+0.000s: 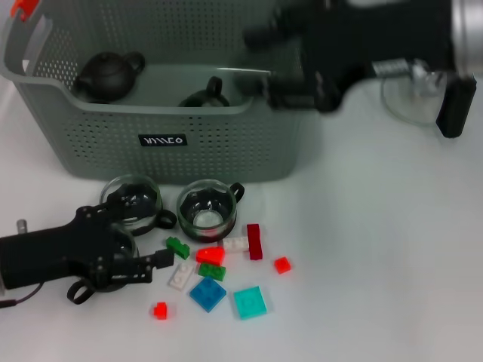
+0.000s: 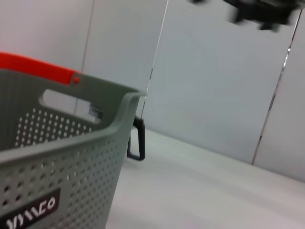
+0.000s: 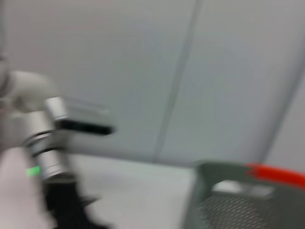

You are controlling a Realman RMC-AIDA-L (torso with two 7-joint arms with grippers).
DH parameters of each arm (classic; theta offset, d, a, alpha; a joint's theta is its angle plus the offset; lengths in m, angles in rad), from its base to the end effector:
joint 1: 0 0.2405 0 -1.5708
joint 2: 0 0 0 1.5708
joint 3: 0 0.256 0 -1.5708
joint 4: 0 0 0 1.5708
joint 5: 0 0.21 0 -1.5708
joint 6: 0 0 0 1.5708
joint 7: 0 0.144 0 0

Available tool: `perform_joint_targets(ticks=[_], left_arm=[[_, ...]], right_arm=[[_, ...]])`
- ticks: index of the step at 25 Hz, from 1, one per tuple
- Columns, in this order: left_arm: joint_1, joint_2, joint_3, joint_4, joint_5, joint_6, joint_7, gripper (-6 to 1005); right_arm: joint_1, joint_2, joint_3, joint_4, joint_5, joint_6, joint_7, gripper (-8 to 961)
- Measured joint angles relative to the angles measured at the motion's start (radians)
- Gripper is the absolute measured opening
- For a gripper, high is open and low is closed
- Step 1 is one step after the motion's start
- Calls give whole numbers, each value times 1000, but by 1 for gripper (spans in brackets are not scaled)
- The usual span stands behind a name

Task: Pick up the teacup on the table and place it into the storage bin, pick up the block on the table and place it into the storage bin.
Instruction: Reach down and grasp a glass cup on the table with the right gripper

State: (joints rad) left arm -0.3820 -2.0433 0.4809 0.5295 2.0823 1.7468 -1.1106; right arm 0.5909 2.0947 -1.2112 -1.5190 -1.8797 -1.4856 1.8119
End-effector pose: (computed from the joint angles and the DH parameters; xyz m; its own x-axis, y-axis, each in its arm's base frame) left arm -0.3140 0.2609 0.0109 0.7505 0.2952 0.5913 0.4573 -0.8778 -0.1423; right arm 0.0613 0.3467 0.0410 0.9285 0.1838 -0.3226 0.0889 -0.9536 -0.2877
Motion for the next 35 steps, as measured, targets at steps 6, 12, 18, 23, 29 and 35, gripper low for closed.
perform_joint_targets(ticks=[6, 12, 18, 23, 29, 35], left_arm=[[30, 3, -4, 19, 14, 3, 0, 930], [49, -2, 1, 40, 22, 17, 14, 930], [51, 1, 2, 47, 43, 41, 38, 930], [50, 4, -1, 77, 64, 93, 51, 930], [43, 7, 2, 85, 89, 95, 52, 929], [36, 8, 4, 86, 111, 90, 61, 929]], right_arm=[[7, -2, 29, -60, -83, -247, 140, 502], [101, 4, -31, 17, -254, -316, 241, 497], [223, 4, -96, 251, -309, -273, 255, 497], [315, 5, -168, 425, -338, -160, 246, 497], [374, 6, -256, 544, -340, -13, 233, 496], [388, 12, -379, 578, -341, 133, 234, 496]])
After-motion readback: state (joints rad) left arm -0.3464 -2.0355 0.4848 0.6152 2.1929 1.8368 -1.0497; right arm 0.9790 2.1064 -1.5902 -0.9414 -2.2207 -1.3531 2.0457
